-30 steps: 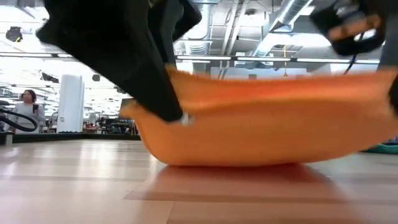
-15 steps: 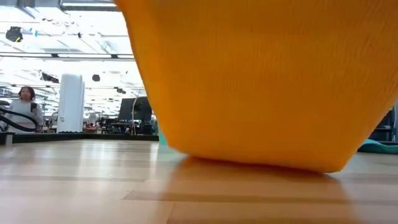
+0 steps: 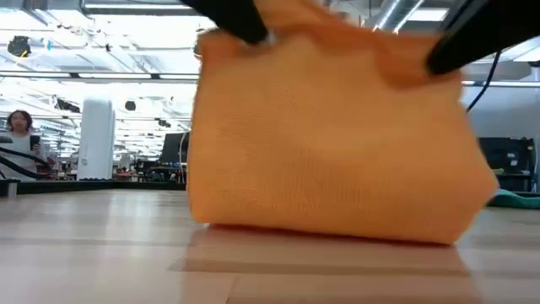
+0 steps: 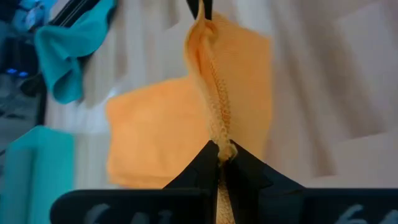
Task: Roll microfiber towels into tight, uniform cylinder then place into a basket
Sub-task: Roll the yellow microfiber cloth on the table
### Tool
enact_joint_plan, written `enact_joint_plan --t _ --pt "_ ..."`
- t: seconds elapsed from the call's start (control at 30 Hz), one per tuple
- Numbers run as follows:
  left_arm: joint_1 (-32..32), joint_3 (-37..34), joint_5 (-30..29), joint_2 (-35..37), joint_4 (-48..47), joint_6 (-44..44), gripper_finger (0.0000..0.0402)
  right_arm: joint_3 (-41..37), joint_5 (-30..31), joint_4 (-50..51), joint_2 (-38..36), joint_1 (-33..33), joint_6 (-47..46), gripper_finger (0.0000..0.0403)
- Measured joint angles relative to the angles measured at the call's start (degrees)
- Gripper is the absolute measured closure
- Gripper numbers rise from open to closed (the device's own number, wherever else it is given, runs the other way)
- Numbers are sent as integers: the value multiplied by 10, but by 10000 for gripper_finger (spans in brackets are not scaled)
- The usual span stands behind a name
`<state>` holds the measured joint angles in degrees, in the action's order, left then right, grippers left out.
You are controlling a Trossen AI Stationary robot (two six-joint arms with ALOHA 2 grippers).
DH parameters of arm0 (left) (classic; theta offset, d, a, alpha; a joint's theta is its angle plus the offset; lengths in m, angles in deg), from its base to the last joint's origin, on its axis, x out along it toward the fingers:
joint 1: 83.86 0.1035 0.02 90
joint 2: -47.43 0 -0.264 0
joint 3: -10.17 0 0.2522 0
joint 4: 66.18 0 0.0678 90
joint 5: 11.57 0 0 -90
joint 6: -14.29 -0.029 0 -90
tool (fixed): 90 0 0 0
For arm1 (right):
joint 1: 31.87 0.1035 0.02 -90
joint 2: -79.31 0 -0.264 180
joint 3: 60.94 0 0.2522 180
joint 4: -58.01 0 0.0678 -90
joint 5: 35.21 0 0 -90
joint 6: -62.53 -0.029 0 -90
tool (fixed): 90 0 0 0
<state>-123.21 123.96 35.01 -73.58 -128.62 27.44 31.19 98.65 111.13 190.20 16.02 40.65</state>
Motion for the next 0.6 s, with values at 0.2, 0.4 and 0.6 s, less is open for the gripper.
enact_joint_plan --t 0.2,0.4,0.6 --pt "39 0 -25 0 -48 -11 391 0 1 79 0 -40 -6 388" --pt "77 0 -26 0 -67 -7 391 0 3 160 0 -78 -6 395" --pt "121 0 -37 0 -72 -22 391 0 4 207 0 -109 -7 388"
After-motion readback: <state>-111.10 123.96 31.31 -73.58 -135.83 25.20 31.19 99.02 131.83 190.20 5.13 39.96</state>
